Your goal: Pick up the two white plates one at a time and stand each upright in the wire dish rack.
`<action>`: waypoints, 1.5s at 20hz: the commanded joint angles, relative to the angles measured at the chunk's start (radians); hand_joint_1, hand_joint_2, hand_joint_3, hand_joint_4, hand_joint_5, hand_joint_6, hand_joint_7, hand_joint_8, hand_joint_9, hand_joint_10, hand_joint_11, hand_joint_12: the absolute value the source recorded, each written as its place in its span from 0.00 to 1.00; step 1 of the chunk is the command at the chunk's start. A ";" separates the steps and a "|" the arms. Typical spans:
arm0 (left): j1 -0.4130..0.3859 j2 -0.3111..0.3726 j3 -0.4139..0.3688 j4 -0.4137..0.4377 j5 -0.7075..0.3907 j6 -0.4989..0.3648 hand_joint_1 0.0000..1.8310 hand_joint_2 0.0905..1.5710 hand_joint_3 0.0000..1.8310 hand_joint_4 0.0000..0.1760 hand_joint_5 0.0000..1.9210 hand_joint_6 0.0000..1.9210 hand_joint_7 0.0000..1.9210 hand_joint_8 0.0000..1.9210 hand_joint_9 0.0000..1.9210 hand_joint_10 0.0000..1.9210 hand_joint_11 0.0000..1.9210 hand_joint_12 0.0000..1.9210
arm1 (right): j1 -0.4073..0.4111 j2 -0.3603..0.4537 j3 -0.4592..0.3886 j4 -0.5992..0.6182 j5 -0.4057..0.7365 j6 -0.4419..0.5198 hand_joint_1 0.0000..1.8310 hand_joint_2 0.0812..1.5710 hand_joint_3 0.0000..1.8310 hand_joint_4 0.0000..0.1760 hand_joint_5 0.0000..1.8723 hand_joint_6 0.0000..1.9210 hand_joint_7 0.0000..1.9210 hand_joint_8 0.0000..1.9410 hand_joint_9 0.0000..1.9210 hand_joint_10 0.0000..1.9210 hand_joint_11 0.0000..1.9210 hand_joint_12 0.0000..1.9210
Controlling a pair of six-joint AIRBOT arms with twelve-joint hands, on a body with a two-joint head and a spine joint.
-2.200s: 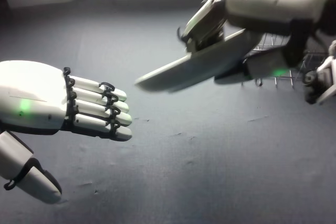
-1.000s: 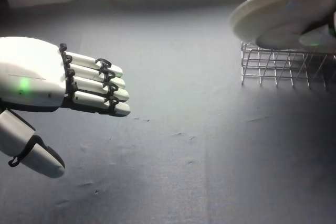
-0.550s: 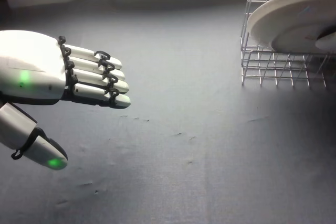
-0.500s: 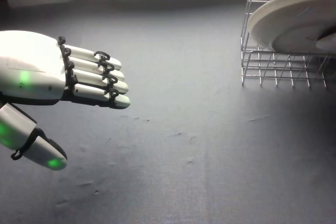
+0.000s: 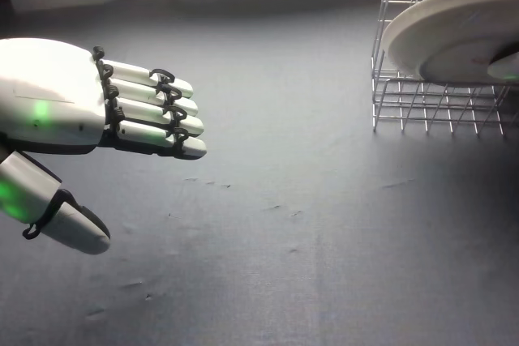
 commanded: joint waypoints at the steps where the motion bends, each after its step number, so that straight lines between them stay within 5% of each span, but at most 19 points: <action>1: -0.010 0.008 -0.001 -0.066 -0.024 -0.001 0.00 0.66 0.00 0.00 0.04 0.00 0.03 0.00 0.01 0.00 0.00 0.00 | 0.006 0.006 0.007 0.004 0.115 -0.008 0.75 0.69 0.00 0.00 0.47 0.54 0.53 0.48 0.48 0.62 0.35 0.67; 30: -0.009 0.006 -0.003 -0.066 -0.024 -0.001 0.00 0.66 0.00 0.00 0.06 0.00 0.04 0.00 0.03 0.00 0.02 0.01 | -0.072 -0.013 0.007 -0.025 0.197 -0.008 0.75 0.69 0.00 0.00 0.48 0.51 0.54 0.47 0.48 0.62 0.34 0.68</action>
